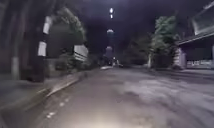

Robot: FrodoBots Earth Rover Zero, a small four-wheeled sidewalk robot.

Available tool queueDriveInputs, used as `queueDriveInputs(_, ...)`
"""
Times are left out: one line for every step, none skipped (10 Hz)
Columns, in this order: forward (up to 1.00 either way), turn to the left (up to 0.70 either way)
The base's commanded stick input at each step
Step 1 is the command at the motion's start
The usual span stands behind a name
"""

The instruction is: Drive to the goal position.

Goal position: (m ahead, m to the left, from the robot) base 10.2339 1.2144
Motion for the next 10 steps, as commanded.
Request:
queueDriveInputs(0.50,0.00)
queueDriveInputs(0.50,0.00)
queueDriveInputs(0.50,0.00)
queueDriveInputs(0.50,0.00)
queueDriveInputs(0.50,0.00)
queueDriveInputs(0.50,0.00)
queueDriveInputs(0.50,0.00)
queueDriveInputs(0.50,0.00)
queueDriveInputs(0.50,0.00)
queueDriveInputs(0.50,0.00)
